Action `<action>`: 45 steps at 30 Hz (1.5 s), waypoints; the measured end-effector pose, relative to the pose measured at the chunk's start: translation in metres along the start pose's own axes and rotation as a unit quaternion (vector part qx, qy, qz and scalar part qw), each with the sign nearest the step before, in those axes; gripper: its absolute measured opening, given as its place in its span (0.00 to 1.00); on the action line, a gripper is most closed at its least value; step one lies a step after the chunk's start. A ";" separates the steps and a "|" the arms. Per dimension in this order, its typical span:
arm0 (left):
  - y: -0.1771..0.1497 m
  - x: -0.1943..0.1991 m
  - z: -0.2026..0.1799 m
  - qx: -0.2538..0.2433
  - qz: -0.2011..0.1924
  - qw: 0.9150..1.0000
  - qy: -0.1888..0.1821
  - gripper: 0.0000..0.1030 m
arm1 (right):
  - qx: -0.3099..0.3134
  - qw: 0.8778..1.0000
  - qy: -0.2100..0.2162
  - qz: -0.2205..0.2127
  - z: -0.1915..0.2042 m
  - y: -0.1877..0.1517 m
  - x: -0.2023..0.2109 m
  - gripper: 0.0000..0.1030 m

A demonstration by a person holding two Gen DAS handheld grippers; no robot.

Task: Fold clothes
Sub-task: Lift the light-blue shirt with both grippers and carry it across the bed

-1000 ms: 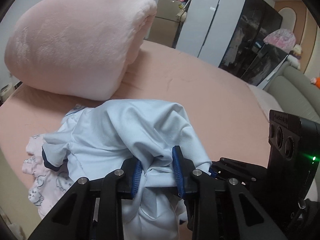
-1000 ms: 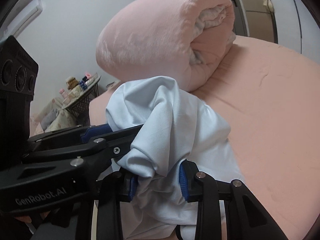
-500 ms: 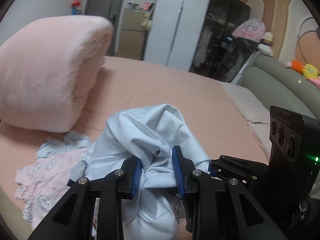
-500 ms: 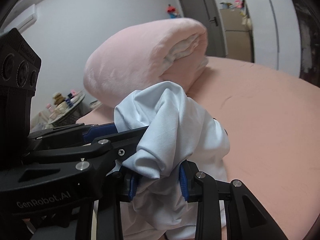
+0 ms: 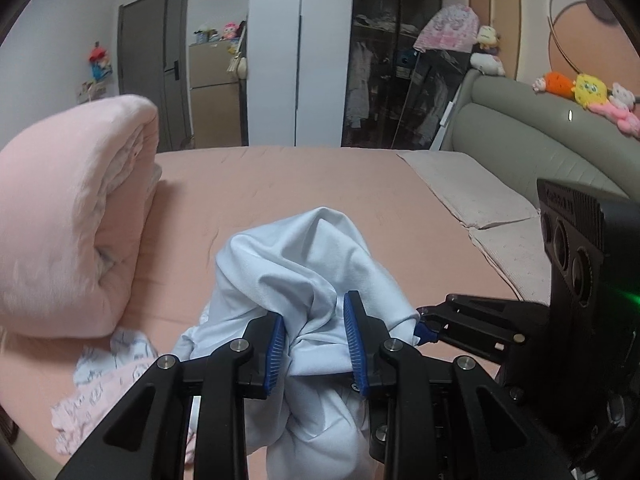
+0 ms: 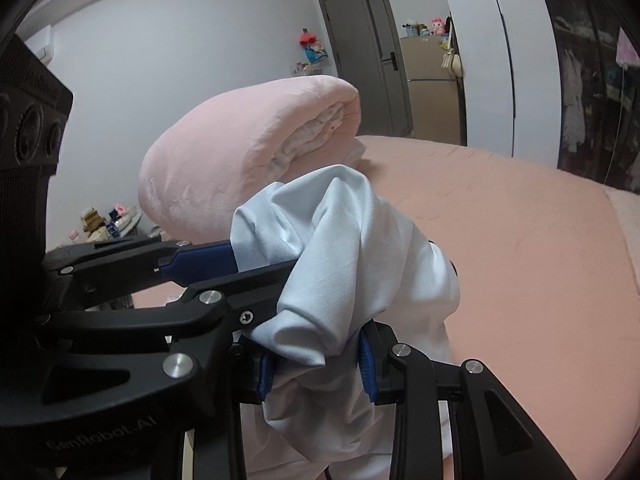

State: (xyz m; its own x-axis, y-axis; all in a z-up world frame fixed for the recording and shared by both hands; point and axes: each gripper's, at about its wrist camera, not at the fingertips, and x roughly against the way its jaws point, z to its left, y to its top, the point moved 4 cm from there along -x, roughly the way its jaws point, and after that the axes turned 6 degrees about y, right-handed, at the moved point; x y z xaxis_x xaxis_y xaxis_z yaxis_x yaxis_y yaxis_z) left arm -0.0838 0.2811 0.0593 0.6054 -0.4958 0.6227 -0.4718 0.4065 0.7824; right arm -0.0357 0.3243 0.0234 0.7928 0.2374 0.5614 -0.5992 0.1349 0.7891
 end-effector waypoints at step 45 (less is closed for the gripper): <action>-0.155 -0.113 -0.058 -0.071 0.200 0.960 -0.183 0.40 | -0.036 0.976 -0.080 0.197 -0.058 -0.174 -0.065 0.32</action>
State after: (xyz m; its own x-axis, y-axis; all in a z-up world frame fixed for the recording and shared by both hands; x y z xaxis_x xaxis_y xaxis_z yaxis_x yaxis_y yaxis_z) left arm -0.0423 0.3186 -0.1332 0.1157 -0.5043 0.8558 -0.5124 0.7077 0.4863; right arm 0.0106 0.3408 -0.1649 0.5023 0.1328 0.8545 -0.8633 0.1325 0.4869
